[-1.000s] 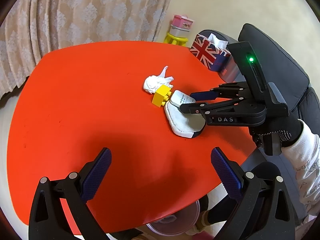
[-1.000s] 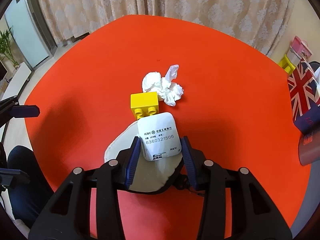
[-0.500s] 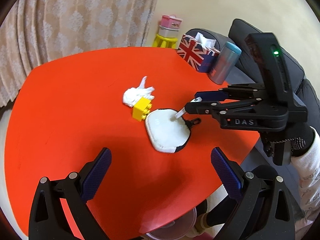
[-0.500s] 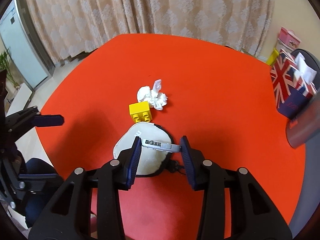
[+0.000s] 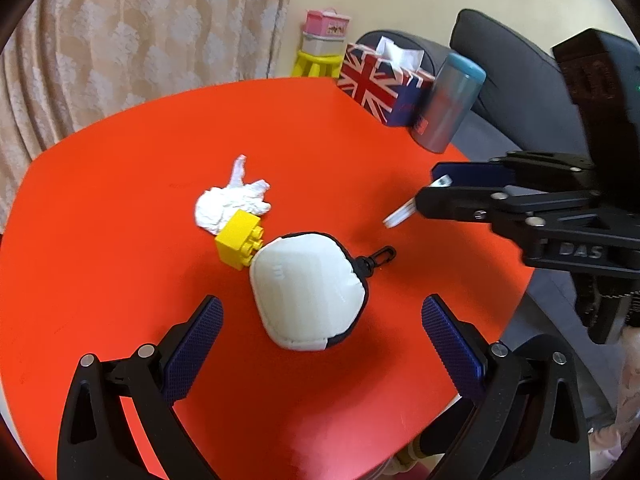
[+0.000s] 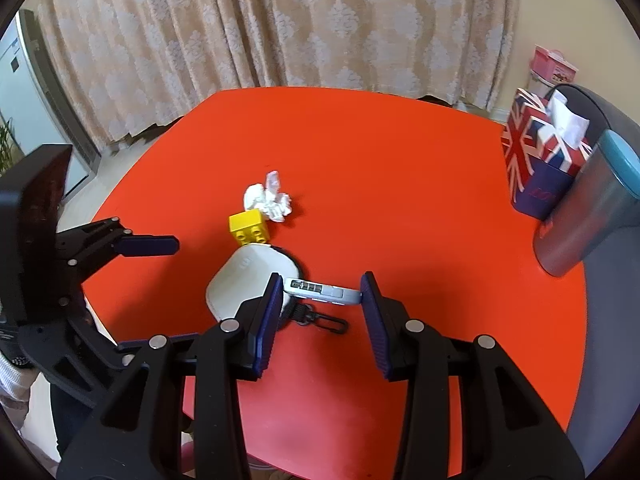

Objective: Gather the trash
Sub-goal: 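Grasp the white zippered pouch with the left gripper while the right holds the card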

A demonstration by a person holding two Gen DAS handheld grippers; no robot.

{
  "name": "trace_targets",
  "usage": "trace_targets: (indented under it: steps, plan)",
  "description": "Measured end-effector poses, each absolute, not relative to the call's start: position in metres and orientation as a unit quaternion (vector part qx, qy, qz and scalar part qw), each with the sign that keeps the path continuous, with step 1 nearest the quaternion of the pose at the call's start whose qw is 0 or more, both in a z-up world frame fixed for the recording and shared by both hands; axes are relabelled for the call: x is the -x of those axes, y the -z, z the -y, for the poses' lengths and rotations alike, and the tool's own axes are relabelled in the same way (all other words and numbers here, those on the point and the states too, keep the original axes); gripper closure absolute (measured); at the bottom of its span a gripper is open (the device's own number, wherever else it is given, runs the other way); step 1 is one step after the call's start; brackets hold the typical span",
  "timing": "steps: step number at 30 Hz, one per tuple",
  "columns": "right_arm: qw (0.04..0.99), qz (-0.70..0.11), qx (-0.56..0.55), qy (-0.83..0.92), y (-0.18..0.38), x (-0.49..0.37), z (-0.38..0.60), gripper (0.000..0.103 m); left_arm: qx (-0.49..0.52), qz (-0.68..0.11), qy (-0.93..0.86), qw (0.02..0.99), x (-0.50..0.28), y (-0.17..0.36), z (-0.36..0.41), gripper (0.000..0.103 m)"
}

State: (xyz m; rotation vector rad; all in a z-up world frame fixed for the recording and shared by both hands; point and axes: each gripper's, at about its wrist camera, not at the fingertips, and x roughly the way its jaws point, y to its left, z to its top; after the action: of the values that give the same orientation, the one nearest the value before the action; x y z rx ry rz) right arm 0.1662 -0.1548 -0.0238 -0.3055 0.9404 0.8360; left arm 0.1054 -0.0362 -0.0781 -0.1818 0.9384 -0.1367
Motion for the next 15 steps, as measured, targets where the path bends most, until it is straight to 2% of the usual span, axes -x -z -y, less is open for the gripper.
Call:
trace_targets:
  steps: [15]
  plan:
    - [0.804, -0.441, 0.123, -0.379, 0.028, -0.174, 0.177, 0.063, 0.064, -0.501, 0.038, 0.862, -0.144, 0.122, 0.047, 0.008]
